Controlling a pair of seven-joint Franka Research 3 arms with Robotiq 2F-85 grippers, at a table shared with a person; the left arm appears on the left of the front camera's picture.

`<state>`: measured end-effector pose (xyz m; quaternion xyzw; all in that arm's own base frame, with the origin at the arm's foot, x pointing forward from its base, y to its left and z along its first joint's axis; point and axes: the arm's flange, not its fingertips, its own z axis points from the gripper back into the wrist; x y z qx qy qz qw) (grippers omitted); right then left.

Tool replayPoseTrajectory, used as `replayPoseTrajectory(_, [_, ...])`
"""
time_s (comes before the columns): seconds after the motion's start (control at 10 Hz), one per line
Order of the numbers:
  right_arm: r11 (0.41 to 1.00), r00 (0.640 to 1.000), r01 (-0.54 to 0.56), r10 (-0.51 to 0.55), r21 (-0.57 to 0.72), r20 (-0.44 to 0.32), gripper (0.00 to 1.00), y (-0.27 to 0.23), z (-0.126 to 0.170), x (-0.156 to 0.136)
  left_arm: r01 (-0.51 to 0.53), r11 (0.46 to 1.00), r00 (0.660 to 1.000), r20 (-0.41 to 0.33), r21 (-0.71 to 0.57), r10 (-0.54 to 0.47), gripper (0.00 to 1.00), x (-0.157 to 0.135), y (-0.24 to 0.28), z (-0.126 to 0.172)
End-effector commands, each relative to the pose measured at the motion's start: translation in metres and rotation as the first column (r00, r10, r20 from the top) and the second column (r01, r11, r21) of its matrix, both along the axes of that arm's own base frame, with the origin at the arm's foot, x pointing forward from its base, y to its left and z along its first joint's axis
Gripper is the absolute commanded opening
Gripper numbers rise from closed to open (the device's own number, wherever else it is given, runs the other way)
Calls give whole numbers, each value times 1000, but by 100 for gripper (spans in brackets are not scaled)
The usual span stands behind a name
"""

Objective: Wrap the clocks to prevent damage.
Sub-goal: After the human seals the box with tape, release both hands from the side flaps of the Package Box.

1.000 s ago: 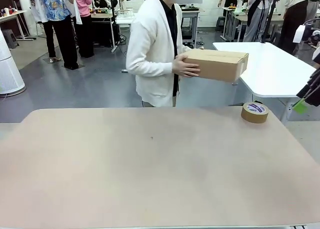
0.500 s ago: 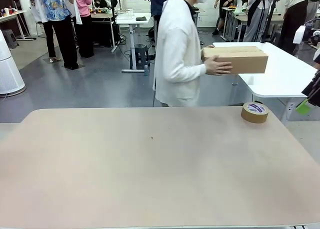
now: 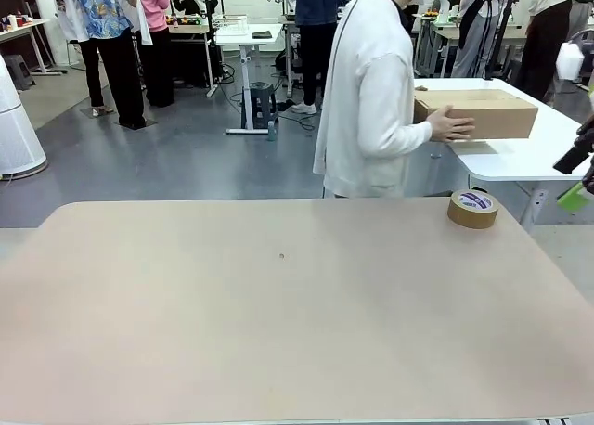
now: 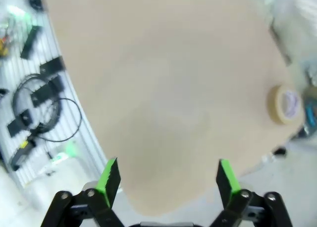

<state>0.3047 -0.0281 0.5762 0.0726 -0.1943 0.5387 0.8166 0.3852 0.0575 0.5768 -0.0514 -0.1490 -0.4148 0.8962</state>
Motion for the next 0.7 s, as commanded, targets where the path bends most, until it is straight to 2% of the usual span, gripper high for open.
replayPoseTrajectory(0.0, [931, 965, -263, 260, 254, 45, 100, -51, -4, 16, 214, 960, 976, 69, -179, -204, 100, 4, 38, -4])
replayPoseTrajectory(0.2, [876, 954, -300, 268, 378, 136, 100, -91, -17, 21, 332, 893, 940, 186, -304, -286, 100, -2, 76, -17])
replayPoseTrajectory(0.3, [869, 950, -306, 253, 389, 183, 100, -101, -19, 17, 385, 851, 915, 268, -357, -302, 100, -7, 92, -17])
replayPoseTrajectory(0.5, [892, 957, -216, 113, 396, 268, 100, -114, -18, 6, 359, 842, 920, 306, -403, -245, 100, -15, 111, -13])
replayPoseTrajectory(0.6, [897, 950, -215, 100, 387, 294, 100, -117, -17, -1, 359, 835, 918, 319, -417, -235, 100, -21, 117, -11])
